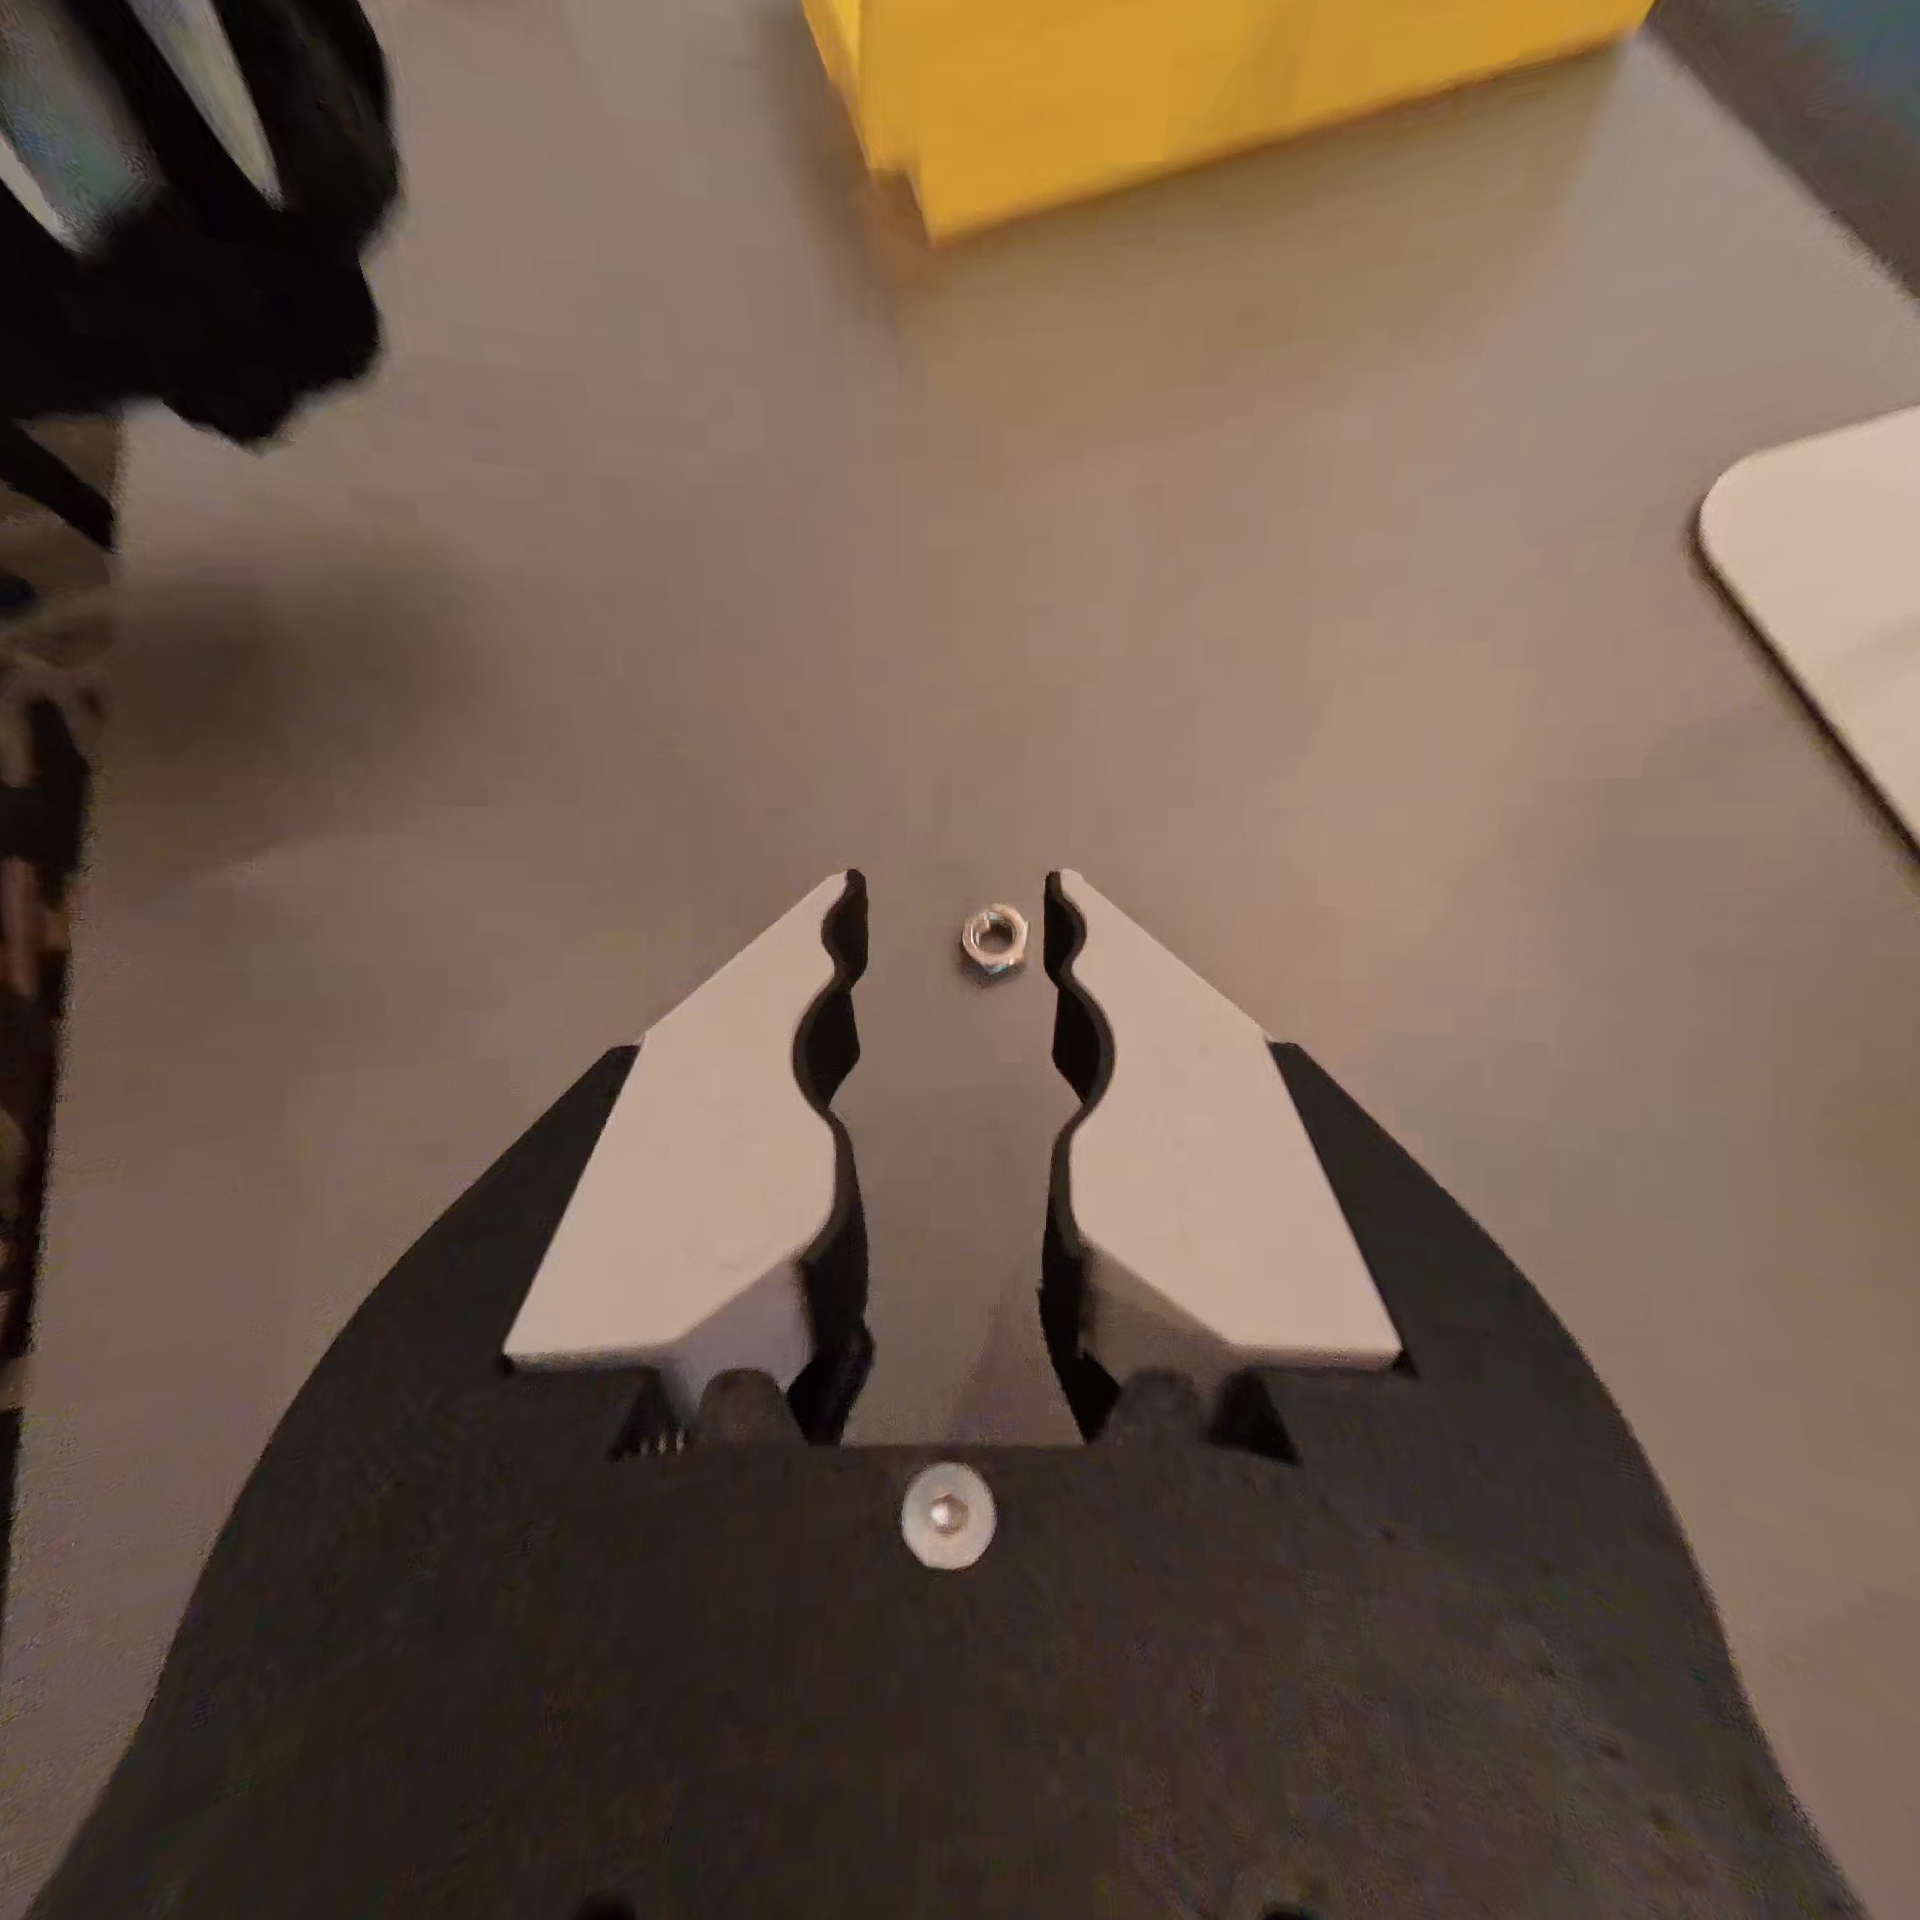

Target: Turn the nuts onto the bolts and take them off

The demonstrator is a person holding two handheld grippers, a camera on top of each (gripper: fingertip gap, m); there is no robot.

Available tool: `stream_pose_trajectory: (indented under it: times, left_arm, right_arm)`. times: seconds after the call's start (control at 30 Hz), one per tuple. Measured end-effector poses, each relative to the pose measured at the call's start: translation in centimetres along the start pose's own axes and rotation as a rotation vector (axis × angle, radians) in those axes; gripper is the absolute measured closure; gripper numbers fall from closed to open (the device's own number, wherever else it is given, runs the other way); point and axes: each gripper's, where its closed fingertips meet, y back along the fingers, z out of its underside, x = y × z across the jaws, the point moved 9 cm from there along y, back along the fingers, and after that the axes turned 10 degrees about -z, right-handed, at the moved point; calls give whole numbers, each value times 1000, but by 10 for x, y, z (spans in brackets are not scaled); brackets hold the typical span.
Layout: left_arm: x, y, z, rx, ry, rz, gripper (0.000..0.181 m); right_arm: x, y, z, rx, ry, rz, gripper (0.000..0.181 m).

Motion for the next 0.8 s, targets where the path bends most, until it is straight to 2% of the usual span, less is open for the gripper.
stream_pose_trajectory:
  times: [0.17, 0.3, 0.43, 0.67, 0.8]
  left_arm:
    - [-5, -7, -9, 12, -17, 6, 165]
    - [-11, -15, -11, 26, 10, 18, 165]
    - [-16, -21, -11, 32, 29, 25, 165]
    - [-19, -23, -9, 25, 12, 2, 165]
    - [-15, -26, -5, -12, -58, -24, 165]
  right_arm:
    - [3, -29, 8, -212, 4, 80, 145]
    - [8, -41, 13, -324, -4, 159, 149]
    - [10, -47, 11, -306, -33, 137, 164]
    - [10, -42, 6, -324, -52, 115, 165]
    - [-4, -17, -31, -178, -2, 19, 165]
